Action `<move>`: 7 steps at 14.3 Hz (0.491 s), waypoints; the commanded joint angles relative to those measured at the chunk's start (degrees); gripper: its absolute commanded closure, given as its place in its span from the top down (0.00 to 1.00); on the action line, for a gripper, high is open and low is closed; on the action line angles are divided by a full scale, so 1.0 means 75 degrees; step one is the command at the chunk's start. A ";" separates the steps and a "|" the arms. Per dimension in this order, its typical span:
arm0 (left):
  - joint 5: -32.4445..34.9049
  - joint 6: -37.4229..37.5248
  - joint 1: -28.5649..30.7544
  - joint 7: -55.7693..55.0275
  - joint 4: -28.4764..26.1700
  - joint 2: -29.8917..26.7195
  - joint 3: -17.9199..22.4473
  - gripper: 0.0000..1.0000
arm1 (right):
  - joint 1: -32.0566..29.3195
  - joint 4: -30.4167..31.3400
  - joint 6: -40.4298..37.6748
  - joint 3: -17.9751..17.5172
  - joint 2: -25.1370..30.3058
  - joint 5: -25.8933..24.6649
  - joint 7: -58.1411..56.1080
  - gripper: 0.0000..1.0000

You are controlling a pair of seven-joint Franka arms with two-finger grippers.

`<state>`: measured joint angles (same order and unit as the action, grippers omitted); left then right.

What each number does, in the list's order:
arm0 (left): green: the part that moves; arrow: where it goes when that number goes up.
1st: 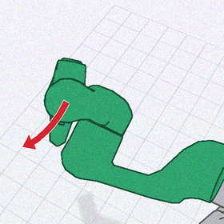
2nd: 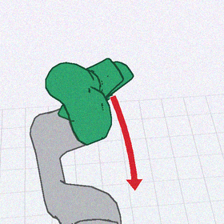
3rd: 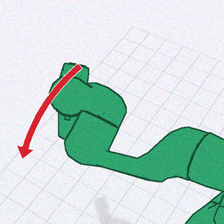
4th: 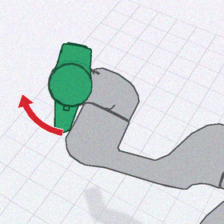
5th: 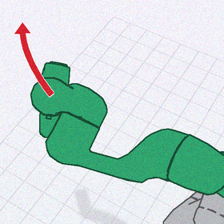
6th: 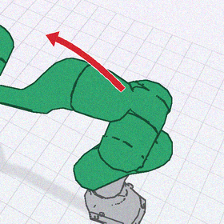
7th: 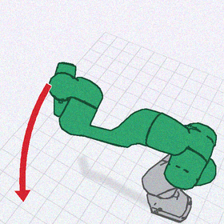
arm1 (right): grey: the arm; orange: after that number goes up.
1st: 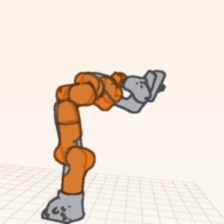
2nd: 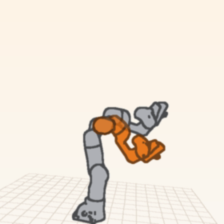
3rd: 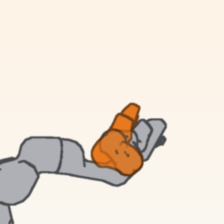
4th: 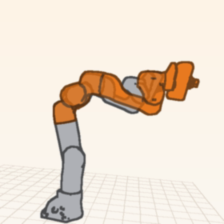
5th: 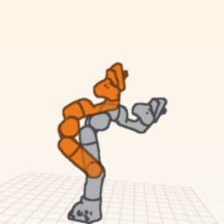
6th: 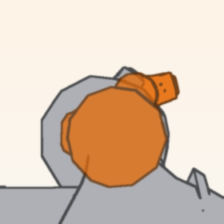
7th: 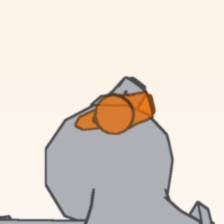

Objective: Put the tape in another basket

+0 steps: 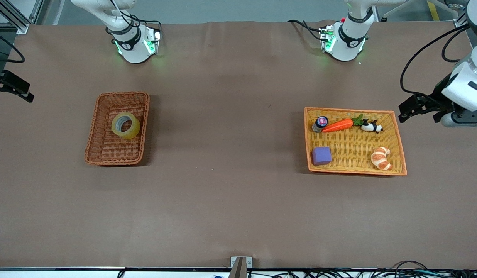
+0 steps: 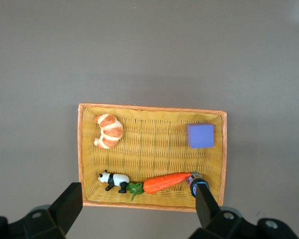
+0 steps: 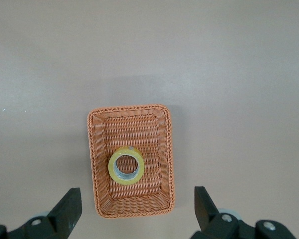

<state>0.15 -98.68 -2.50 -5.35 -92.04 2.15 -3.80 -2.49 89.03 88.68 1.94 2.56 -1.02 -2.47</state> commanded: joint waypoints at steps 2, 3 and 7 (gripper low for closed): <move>0.0202 0.0080 0.0017 -0.0096 0.0271 0.0229 0.0061 1.00 | 0.0004 0.0071 -0.0058 0.0011 0.0103 0.0160 -0.0011 1.00; 0.0202 0.0080 0.0017 -0.0095 0.0271 0.0218 0.0073 1.00 | 0.0004 0.0071 -0.0035 0.0011 0.0092 0.0160 -0.0011 1.00; 0.0202 0.0115 -0.0006 -0.0166 0.0260 0.0183 0.0085 1.00 | 0.0027 0.0071 -0.0023 -0.0001 0.0103 0.0160 -0.0011 1.00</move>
<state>0.47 -98.68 -2.14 -5.69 -91.28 3.34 -3.18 -2.39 89.03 88.58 1.86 2.57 -0.97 -2.47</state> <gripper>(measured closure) 0.000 0.000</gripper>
